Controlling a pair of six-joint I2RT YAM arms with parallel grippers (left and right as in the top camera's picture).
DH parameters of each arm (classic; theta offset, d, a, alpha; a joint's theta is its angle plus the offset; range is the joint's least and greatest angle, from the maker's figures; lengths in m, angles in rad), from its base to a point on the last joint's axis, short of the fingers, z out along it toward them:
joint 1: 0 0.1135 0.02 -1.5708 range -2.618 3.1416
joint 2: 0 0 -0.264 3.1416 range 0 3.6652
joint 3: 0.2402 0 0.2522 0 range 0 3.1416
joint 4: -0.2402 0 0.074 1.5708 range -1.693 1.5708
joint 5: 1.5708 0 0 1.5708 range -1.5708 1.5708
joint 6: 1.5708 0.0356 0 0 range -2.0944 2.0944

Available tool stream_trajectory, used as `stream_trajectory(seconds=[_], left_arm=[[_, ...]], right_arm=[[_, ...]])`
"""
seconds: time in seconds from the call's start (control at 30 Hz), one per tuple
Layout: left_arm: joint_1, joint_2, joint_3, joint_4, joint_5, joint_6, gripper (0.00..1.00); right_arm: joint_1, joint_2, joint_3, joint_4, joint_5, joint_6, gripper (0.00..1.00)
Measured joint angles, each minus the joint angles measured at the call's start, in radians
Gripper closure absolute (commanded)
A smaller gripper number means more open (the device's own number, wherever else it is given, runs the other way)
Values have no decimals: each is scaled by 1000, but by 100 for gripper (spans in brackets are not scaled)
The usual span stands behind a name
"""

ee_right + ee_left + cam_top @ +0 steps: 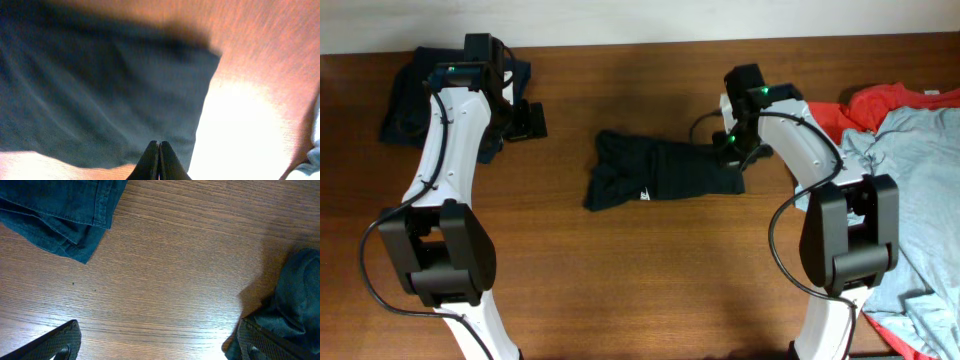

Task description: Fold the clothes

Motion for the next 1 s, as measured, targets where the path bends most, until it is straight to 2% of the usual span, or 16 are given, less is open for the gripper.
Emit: stream_trajectory(seconds=[0.27, 0.33, 0.47, 1.0], left_arm=[[0, 0, 0, 0, 0, 0, 1], [0, 0, 0, 0, 0, 0, 1], [0, 0, 0, 0, 0, 0, 1], [0, 0, 0, 0, 0, 0, 1]], right_arm=[[-8, -1, -2, 108, 29, 0, 93], [-14, 5, -16, 149, 34, 0, 88], [-31, 33, -40, 198, 39, -1, 87], [-43, 69, -43, 193, 40, -1, 91]])
